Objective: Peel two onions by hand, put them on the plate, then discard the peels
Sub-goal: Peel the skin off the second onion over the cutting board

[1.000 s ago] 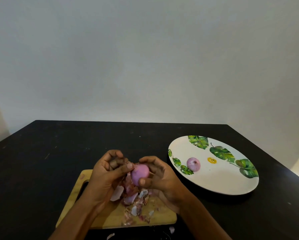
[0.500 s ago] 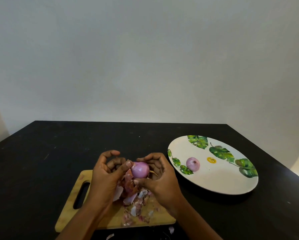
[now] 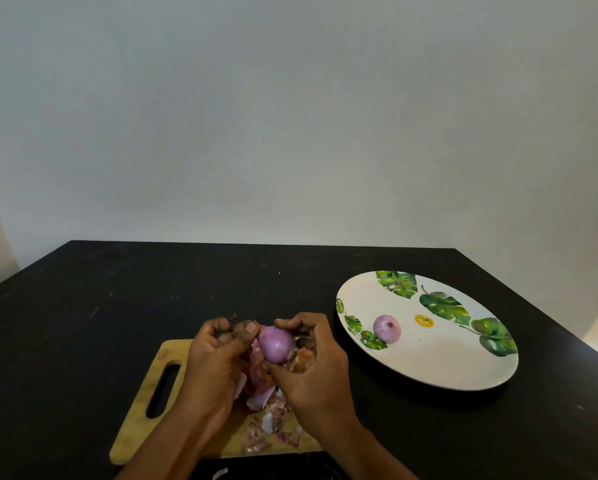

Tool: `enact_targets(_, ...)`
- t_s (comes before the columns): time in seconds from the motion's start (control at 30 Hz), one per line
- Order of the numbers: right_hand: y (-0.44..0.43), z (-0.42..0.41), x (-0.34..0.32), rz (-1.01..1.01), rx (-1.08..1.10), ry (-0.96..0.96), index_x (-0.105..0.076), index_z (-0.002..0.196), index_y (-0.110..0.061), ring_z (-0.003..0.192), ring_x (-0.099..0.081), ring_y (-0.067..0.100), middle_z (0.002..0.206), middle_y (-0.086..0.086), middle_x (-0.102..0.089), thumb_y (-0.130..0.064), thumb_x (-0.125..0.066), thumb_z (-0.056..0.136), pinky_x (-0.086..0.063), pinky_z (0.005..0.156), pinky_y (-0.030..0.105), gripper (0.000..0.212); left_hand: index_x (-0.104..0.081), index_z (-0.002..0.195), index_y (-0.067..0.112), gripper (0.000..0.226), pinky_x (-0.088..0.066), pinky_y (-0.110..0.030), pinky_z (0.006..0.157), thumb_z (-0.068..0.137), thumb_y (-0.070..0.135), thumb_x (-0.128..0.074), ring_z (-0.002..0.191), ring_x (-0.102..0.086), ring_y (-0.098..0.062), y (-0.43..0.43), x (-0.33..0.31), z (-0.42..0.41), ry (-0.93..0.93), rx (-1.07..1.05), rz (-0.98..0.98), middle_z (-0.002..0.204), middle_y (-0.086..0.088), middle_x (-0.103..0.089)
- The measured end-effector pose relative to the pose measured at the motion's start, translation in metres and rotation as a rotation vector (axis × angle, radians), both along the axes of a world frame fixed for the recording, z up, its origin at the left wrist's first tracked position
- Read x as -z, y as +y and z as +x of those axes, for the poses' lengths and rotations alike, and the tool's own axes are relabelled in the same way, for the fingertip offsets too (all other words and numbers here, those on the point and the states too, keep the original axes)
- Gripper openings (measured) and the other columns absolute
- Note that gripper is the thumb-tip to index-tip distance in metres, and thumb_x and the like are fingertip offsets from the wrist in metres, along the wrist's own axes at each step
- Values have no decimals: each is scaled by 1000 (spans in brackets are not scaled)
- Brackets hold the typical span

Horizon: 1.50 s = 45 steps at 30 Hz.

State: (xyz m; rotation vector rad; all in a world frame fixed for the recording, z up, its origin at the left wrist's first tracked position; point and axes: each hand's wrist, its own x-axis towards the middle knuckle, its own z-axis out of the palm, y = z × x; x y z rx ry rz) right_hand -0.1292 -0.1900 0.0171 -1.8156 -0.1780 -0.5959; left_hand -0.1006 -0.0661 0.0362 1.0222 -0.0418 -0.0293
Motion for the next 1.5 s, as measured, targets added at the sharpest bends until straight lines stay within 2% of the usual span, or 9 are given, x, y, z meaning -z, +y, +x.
enact_targets(0.2, 2, 4, 4, -42, 65, 34, -48, 94, -43, 101, -55, -7, 100, -21, -59, -19, -85, 71, -47, 78, 7, 49, -49, 88, 10, 15, -54, -27, 54, 84, -3, -55, 63, -69, -13, -7, 0, -3, 20, -36, 28, 75, -6, -69)
enact_targets(0.4, 4, 3, 7, -125, 32, 24, -44, 95, -45, 102, -53, -11, 106, -23, -53, -12, -80, 75, -43, 84, 4, 53, -52, 103, 11, 44, -50, -33, 68, 61, 8, -66, 74, -68, -19, -5, -3, -4, 60, -59, -47, 83, -8, -68)
enact_targets(0.6, 6, 1, 8, -131, 37, -45, -44, 98, -44, 108, -53, -4, 108, -18, -55, -14, -77, 73, -42, 88, 5, 51, -51, 99, 7, 38, -59, -31, 60, 64, 5, -63, 70, -68, -18, -5, -2, -1, 150, 31, -184, 76, -9, -69)
enact_targets(0.87, 5, 1, 9, -142, 36, -69, -44, 96, -45, 104, -57, -1, 108, -15, -57, -12, -81, 73, -43, 88, 6, 55, -52, 94, 7, 33, -56, -24, 51, 62, 5, -61, 61, -68, -14, -5, -5, -2, 131, 14, -195, 70, -6, -68)
enact_targets(1.03, 8, 4, 15, -259, 114, -232, -47, 109, -36, 108, -47, -15, 103, -26, -50, -21, -75, 71, -36, 92, 0, 50, -50, 107, 3, 46, -53, -36, 71, 63, 8, -63, 76, -66, -22, -3, -2, -1, 155, 1, -147, 82, -13, -68)
enact_targets(1.17, 7, 9, 18, -368, 144, -333, -47, 114, -25, 103, -48, 3, 110, -13, -46, -14, -84, 66, -31, 96, -1, 62, -52, 94, 3, 31, -52, -37, 68, 65, 11, -61, 69, -69, -20, -2, -2, -2, 144, 31, -119, 77, -13, -69)
enact_targets(1.27, 6, 7, 15, -417, 175, -403, -50, 112, -22, 99, -48, 1, 107, -6, -53, -19, -75, 73, -30, 92, -3, 47, -52, 83, 5, 21, -54, -40, 70, 66, 12, -62, 69, -68, -23, -2, 1, 1, 138, 27, -108, 77, -15, -67)
enact_targets(1.37, 4, 7, 14, -458, 175, -416, -52, 112, -20, 99, -48, 2, 103, 3, -63, -8, -82, 69, -33, 91, -1, 54, -51, 75, 5, 14, -53, -42, 73, 68, 12, -61, 72, -65, -24, -2, 2, 2, 119, 39, -105, 79, -17, -63)
enact_targets(1.5, 5, 4, 10, -410, 150, -340, -51, 111, -24, 100, -48, -1, 107, -3, -57, -10, -81, 68, -35, 91, 0, 55, -50, 67, 9, 10, -55, -37, 68, 72, 10, -58, 68, -64, -21, -4, -1, -1, 91, 51, -123, 72, -12, -63)
